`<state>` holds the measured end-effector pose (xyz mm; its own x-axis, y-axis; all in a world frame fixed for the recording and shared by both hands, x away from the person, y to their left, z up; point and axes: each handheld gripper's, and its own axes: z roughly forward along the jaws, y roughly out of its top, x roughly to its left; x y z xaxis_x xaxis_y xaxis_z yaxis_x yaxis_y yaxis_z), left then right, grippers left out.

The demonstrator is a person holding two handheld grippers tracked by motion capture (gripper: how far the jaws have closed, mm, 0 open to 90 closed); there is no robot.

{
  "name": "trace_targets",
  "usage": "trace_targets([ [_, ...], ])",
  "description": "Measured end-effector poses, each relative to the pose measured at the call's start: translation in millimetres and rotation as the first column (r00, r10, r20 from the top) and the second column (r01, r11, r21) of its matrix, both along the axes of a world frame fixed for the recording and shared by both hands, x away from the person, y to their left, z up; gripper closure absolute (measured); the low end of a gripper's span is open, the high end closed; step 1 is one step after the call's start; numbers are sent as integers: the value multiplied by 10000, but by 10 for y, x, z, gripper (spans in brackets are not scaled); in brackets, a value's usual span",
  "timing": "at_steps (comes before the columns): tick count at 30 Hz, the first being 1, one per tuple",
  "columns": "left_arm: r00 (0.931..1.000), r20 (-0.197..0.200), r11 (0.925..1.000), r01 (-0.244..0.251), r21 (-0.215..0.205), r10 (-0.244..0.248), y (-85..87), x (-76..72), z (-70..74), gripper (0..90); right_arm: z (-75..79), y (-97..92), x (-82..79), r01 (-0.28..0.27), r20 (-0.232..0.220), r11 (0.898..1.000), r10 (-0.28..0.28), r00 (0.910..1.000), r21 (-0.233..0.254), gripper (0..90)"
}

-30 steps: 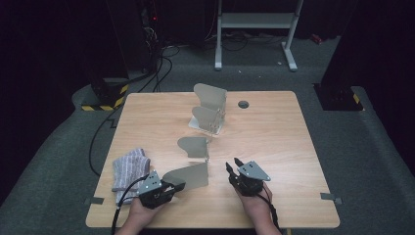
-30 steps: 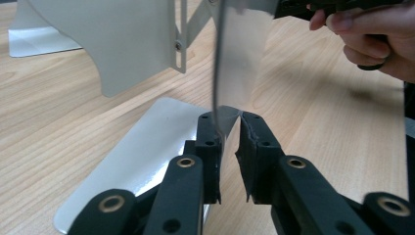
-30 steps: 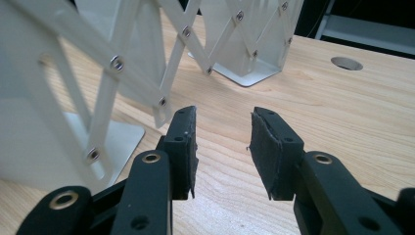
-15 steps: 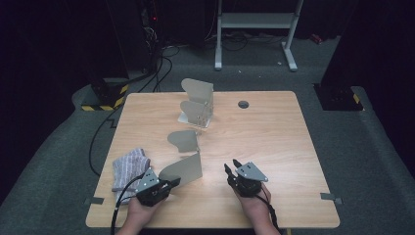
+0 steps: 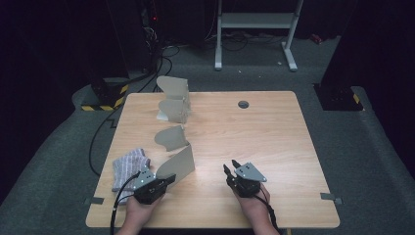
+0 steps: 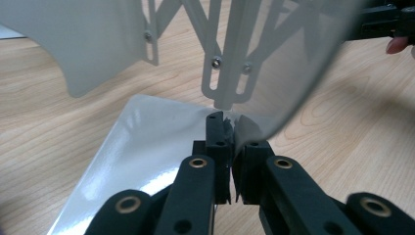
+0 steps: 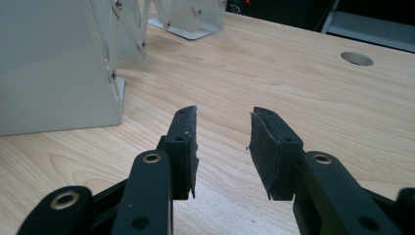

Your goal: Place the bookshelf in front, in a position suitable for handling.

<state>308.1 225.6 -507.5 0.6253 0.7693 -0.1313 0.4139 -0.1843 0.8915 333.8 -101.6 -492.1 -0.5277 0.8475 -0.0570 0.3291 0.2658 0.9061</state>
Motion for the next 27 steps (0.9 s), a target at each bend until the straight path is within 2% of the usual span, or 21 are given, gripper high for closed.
trace_targets([
  [4,9999,72,9996,145,253,-147,-95,29,13,872,0,5,-6,4,-5,10000,-4,10000,4,626],
  [11,9994,118,9994,320,134,-322,-283,101,4,871,1,10,-20,-36,-4,10000,36,10000,7,622],
  [15,9987,273,9989,416,210,-421,-537,186,-2,870,-9,3,-14,1,-42,10000,-1,10000,-33,609],
  [16,9987,273,9989,416,210,-421,-537,186,-2,870,-9,3,-14,1,-42,10000,-1,10000,-33,609],
  [21,9972,359,9971,640,406,-655,-901,316,10,860,-12,-34,-6,149,-118,9999,-148,9998,67,583],
  [27,9971,385,9976,653,233,-661,-1073,419,-4,855,-15,-57,1,204,-181,9997,-201,9996,150,576],
])
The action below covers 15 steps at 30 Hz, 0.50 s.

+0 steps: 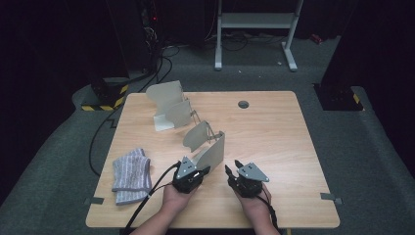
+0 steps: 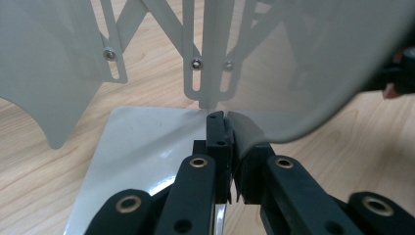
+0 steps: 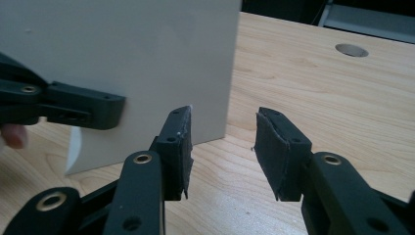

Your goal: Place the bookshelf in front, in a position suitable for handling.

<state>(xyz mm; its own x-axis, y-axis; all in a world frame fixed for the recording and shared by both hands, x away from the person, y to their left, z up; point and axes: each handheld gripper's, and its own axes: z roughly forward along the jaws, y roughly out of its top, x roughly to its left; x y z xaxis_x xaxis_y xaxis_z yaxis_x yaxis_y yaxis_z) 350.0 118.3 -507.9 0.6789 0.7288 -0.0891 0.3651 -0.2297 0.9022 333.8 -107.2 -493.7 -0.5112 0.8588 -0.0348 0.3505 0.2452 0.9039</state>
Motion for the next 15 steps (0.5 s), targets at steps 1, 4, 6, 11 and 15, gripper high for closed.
trace_targets([
  [1,10000,0,10000,0,0,0,0,0,0,852,0,0,0,0,0,10000,0,10000,0,576],
  [4,9997,-173,9998,150,-137,-153,19,10,0,818,-12,5,4,-26,-84,10000,26,10000,3,572],
  [6,9987,-338,9990,361,-248,-369,92,-34,-6,722,-22,16,1,-80,-141,10000,80,9999,10,563],
  [11,9978,-609,9994,264,-218,-276,370,-194,-39,615,-40,65,-6,-235,-265,9997,237,9994,82,539],
  [15,9980,-591,9997,213,-86,-217,574,-288,-21,586,-49,111,-16,-325,-350,9994,329,9988,101,521],
])
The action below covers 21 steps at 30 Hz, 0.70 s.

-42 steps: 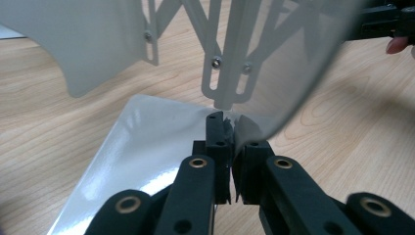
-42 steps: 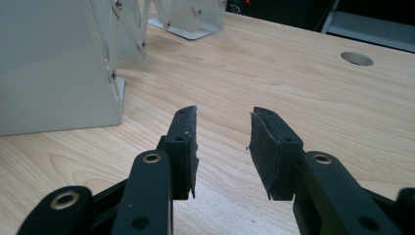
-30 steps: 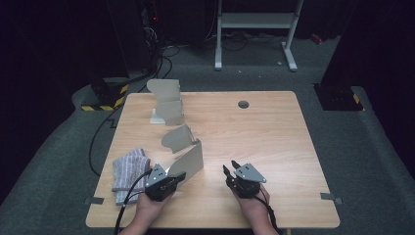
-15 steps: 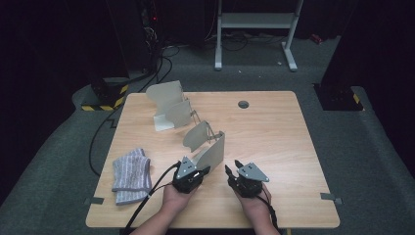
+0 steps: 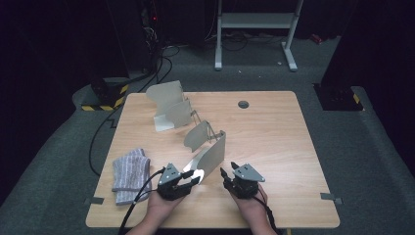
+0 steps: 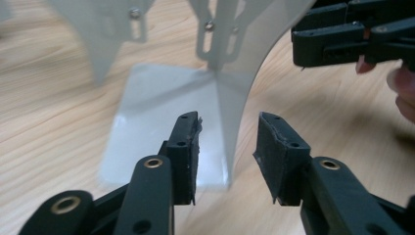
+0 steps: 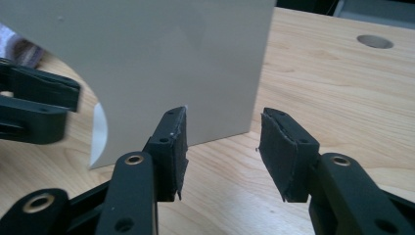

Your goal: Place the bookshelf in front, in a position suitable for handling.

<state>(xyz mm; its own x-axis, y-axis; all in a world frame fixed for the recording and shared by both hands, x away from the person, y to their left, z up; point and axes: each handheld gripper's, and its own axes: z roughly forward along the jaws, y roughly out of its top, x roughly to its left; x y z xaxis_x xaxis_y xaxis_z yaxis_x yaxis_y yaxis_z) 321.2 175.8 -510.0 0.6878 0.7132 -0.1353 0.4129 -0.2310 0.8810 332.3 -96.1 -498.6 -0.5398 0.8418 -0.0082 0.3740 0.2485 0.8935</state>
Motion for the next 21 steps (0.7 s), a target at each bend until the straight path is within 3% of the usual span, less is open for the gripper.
trace_targets([
  [2,9999,85,10000,-63,43,63,144,-53,14,575,-9,52,-9,-102,-67,9999,102,9999,-26,497],
  [3,9996,81,9995,-285,-149,286,288,-93,-3,554,-16,111,-20,-247,-131,9997,246,9996,-65,465],
  [6,9984,-54,9974,-569,-431,567,445,-113,-54,549,-32,202,-26,-329,-294,9994,326,9990,-112,387],
  [8,9975,15,9967,-710,-390,711,476,-88,-46,534,-52,276,-20,-260,-398,9995,252,9989,-198,298],
  [12,9962,64,9955,-870,-367,872,498,-60,-63,492,-91,415,17,-273,-522,9990,254,9983,-362,242],
  [15,9965,100,9963,-825,-240,828,495,-73,-72,472,-101,503,33,-329,-451,9984,309,9985,-461,224],
  [21,9975,51,9968,-699,-390,701,514,-140,-86,471,-105,580,54,-190,-180,9982,180,9997,-565,243],
])
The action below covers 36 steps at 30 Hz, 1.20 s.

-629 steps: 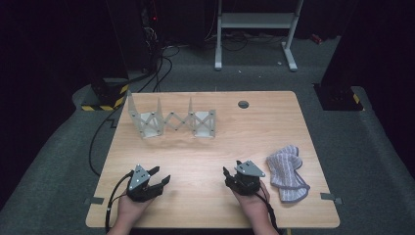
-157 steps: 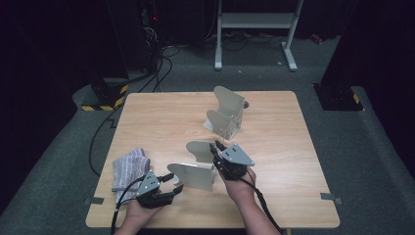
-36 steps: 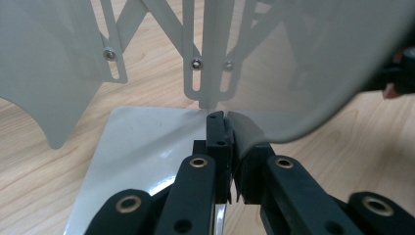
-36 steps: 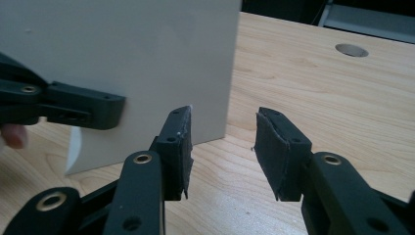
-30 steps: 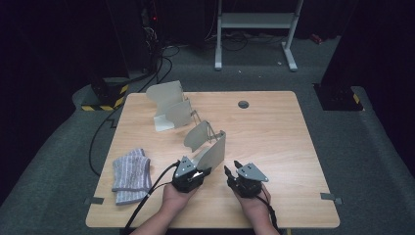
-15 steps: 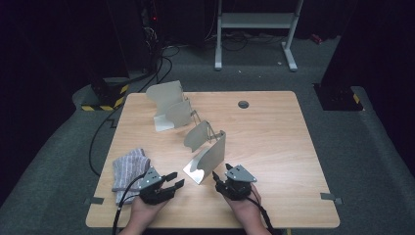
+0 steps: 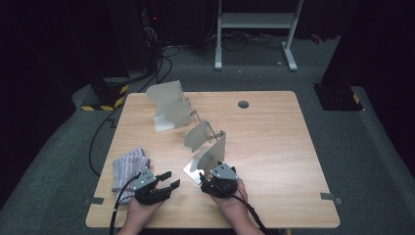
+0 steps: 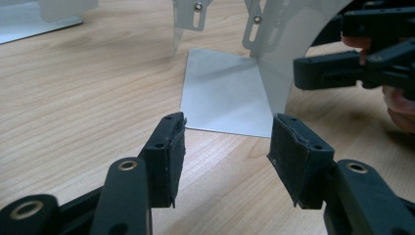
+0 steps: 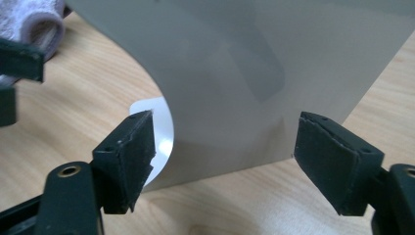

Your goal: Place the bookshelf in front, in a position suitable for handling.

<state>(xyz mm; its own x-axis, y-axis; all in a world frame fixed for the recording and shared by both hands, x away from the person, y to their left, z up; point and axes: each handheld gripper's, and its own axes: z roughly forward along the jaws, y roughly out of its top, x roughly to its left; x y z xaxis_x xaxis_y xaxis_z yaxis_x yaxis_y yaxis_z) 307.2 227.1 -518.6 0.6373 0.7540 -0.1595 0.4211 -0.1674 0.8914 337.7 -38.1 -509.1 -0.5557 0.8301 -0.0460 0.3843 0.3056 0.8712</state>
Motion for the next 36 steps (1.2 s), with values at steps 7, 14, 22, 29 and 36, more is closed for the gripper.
trace_targets([
  [7,9999,107,9999,66,119,-67,-40,13,-5,471,10,-95,17,305,-21,9995,-305,9995,95,235],
  [14,9992,112,9988,373,324,-377,-125,47,-10,470,-3,-299,35,847,-36,9964,-847,9964,38,241],
  [22,9980,117,9971,623,435,-628,-183,39,-18,466,16,-584,169,1948,-164,9804,-1943,9808,304,269],
  [29,9986,47,9976,520,452,-522,-128,6,-24,464,19,-556,220,1797,-116,9836,-1796,9837,149,313],
  [36,9995,46,9984,306,466,-308,-51,-58,-25,464,67,-495,287,1826,270,9830,-1831,9827,198,327],
])
